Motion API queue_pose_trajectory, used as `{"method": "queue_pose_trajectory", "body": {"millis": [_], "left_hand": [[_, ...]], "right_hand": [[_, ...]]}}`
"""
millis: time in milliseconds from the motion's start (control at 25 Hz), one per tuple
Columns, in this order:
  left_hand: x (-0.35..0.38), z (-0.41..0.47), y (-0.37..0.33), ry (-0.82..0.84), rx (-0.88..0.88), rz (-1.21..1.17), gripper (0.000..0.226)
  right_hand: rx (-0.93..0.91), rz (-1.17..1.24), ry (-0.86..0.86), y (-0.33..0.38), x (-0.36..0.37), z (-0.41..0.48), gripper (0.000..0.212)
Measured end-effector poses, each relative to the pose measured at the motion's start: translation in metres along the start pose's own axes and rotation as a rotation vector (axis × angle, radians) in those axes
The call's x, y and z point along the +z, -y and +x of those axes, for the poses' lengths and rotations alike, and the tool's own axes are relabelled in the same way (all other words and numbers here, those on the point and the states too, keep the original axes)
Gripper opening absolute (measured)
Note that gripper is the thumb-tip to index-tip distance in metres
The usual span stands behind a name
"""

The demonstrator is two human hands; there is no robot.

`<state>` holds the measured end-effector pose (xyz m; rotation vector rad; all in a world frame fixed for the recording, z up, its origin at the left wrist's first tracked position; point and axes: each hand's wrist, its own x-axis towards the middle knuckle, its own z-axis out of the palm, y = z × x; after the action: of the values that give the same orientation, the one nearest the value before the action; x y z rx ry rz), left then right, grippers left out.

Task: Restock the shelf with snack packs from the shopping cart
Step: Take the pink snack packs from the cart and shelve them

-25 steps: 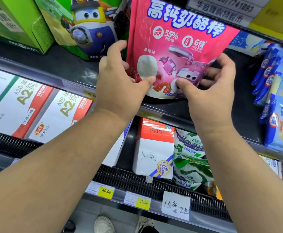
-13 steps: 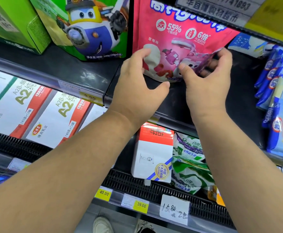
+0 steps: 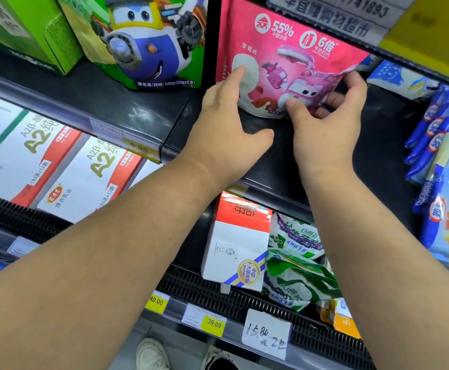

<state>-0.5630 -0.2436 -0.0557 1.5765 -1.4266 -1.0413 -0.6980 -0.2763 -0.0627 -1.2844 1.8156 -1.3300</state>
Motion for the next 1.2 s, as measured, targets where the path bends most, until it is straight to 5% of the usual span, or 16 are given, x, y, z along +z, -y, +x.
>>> {"method": "queue_pose_trajectory", "body": {"millis": [320,560,1200], "left_hand": [[-0.019,-0.044,-0.007,0.067,-0.069,-0.028,0.087],[-0.065,-0.119,-0.035,0.063,-0.198,-0.029,0.082],[-0.231,-0.307,-0.116,-0.342,-0.33,-0.141,0.075]], "right_hand": [[0.216,0.02,0.108,0.022,-0.032,-0.049,0.068],[0.318,0.019,0.378,0.077,-0.07,-0.107,0.059],[0.107,0.124,1.005,0.237,-0.071,-0.247,0.056]]}}
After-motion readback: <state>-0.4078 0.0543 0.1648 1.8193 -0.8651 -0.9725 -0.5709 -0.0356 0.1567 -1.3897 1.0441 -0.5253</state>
